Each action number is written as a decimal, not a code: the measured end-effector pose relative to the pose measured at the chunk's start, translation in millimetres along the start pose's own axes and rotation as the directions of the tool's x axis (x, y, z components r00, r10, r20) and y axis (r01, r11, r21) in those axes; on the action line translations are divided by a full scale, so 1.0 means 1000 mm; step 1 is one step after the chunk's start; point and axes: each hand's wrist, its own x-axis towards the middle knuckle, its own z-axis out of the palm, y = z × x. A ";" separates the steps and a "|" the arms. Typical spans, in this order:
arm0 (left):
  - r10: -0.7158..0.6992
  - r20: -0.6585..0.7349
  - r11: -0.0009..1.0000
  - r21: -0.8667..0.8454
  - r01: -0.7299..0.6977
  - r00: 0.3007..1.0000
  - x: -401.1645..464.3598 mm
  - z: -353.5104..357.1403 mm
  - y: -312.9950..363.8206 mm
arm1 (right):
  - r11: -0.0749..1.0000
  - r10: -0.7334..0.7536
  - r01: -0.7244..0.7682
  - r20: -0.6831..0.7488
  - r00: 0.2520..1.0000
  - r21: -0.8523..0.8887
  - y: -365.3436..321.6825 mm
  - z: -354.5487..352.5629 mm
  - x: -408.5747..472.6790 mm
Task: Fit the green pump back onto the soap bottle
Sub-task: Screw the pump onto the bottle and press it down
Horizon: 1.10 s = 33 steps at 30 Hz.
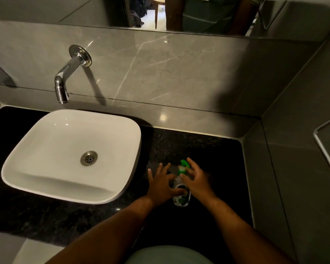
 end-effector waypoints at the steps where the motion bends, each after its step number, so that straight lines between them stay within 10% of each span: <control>1: 0.001 -0.003 1.000 0.001 -0.001 1.000 0.000 0.001 0.000 | 0.999 -0.019 0.018 -0.026 0.999 -0.028 -0.001 -0.001 -0.001; 20: -0.117 0.071 0.986 -0.108 0.124 0.991 -0.006 0.001 0.007 | 1.000 0.005 -0.003 0.102 0.995 -0.019 -0.006 -0.006 -0.002; 33: -0.338 0.022 0.937 0.106 0.334 0.941 -0.014 0.014 0.034 | 0.994 0.107 -0.104 -0.222 0.969 0.025 0.005 0.010 -0.002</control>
